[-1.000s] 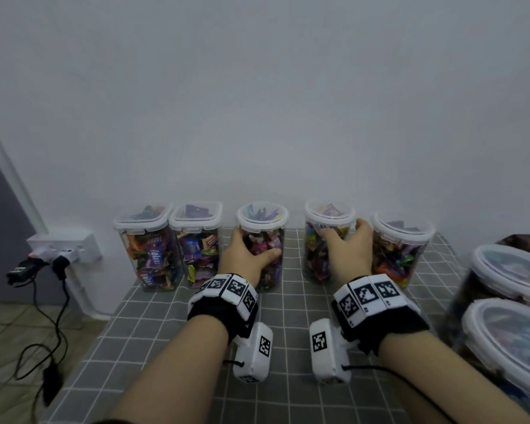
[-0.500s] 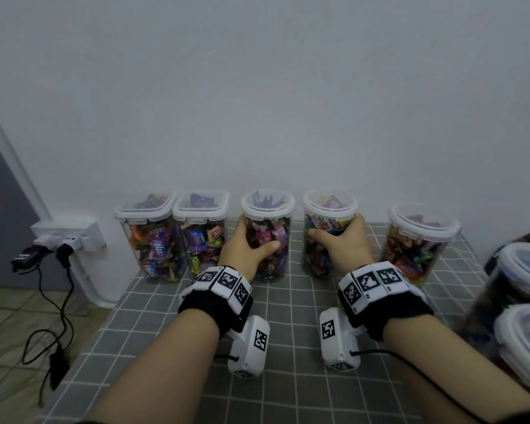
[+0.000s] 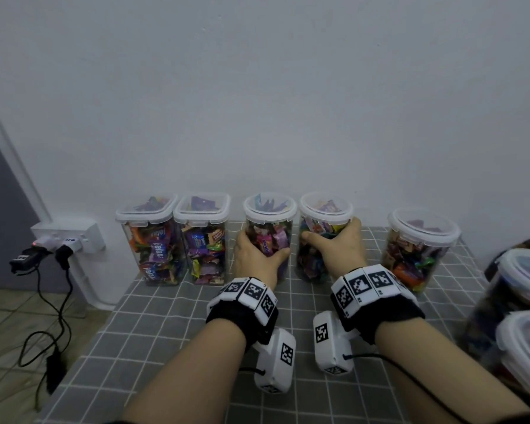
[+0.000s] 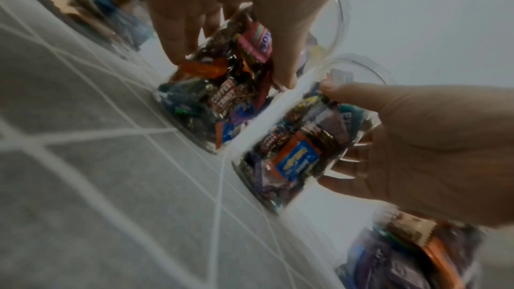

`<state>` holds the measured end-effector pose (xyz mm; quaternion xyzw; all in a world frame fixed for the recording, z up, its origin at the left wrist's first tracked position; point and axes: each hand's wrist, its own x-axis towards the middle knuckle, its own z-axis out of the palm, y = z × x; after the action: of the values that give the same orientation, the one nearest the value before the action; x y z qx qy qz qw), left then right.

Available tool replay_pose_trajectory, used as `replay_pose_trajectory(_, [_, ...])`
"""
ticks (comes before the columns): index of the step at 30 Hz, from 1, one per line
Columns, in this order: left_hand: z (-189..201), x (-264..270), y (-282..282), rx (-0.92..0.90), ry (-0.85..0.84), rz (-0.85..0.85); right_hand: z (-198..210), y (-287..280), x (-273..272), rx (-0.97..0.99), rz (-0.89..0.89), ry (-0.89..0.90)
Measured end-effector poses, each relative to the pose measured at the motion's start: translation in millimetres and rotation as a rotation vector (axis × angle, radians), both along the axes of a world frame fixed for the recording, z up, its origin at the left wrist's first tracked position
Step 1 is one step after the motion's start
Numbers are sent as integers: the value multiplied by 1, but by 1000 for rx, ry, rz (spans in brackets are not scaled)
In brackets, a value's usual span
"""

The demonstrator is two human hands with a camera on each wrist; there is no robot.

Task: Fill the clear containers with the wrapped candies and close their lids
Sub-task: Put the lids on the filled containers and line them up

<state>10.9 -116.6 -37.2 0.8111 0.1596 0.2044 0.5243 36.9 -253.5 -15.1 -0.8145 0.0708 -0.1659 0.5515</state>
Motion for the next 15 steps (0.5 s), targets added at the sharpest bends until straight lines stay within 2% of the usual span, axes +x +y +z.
replay_pose_trajectory(9, [0, -5, 27, 117, -2, -170, 3, 8, -1, -73, -7, 3])
replay_pose_trajectory(15, [0, -7, 28, 78, -13, -151, 1, 16, -1, -63, -23, 0])
